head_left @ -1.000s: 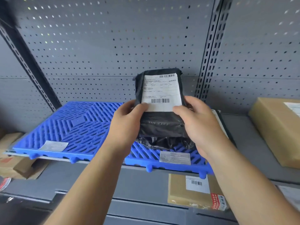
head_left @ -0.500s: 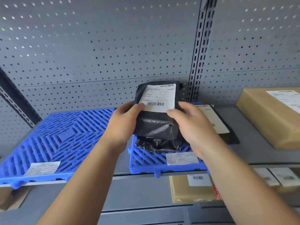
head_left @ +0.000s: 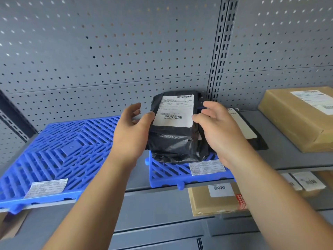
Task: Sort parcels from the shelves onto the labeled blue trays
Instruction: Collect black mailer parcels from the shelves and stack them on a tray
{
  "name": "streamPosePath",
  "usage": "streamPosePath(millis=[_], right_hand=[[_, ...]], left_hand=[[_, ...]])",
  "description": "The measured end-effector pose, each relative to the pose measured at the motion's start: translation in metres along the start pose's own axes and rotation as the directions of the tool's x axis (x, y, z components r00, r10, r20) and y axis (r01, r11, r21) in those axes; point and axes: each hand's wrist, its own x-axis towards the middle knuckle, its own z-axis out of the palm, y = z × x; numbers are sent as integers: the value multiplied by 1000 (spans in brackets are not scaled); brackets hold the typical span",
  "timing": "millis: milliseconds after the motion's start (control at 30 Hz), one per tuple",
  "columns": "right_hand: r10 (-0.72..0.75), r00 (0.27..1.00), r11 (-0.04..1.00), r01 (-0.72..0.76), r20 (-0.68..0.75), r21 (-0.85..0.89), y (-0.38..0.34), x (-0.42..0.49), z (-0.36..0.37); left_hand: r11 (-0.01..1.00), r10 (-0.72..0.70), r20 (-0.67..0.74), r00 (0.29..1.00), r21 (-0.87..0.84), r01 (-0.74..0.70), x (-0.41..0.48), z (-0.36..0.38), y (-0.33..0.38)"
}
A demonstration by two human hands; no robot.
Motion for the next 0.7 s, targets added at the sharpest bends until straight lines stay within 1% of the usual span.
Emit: streamPosePath(millis=[133, 367, 533, 700], right_hand=[[-21, 999, 999, 20, -33, -41, 2, -3, 6], [-54, 997, 993, 48, -55, -104, 0, -13, 3], [-93, 994, 986, 82, -63, -148, 4, -27, -19], [-133, 987, 974, 114, -85, -196, 7, -43, -62]], left_hand=[[994, 79, -21, 997, 71, -77, 0, -5, -1], [979, 141, 1, 990, 146, -140, -2, -8, 3], [933, 290, -23, 957, 227, -278, -20, 4, 14], [867, 431, 7, 902, 274, -416, -51, 37, 31]])
